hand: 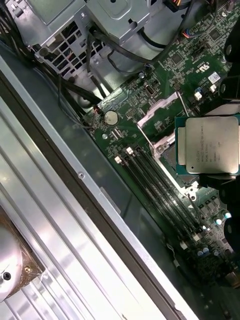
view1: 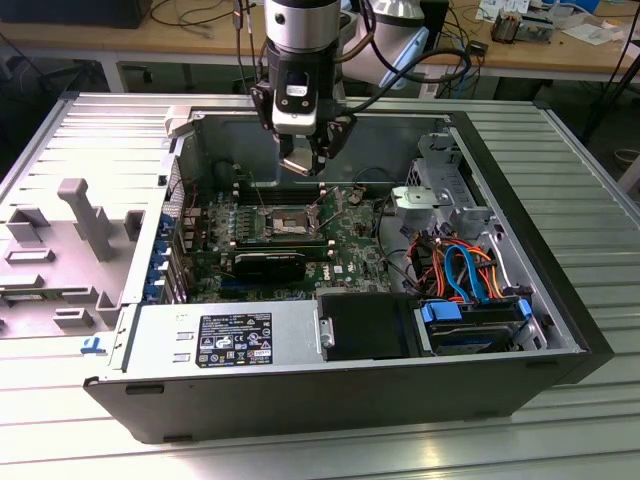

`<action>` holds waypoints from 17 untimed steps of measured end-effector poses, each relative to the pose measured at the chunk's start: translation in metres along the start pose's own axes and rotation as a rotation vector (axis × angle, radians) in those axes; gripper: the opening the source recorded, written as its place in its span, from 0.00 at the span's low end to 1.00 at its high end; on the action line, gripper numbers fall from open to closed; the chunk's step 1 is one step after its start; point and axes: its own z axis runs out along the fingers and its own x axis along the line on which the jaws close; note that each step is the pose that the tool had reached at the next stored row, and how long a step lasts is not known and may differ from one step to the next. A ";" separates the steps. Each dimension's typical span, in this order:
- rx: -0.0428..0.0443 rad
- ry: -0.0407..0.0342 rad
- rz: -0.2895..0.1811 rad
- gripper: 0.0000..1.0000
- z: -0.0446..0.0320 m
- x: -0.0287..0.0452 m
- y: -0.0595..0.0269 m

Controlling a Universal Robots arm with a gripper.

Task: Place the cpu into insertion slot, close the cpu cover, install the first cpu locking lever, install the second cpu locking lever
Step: 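Place the cpu into insertion slot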

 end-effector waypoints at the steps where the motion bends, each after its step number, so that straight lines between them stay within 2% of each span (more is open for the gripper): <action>1: -0.0001 -0.0003 0.003 0.55 0.0000 0.0000 0.0000; 17: -0.0012 -0.0053 0.059 0.55 0.0003 0.0000 0.0000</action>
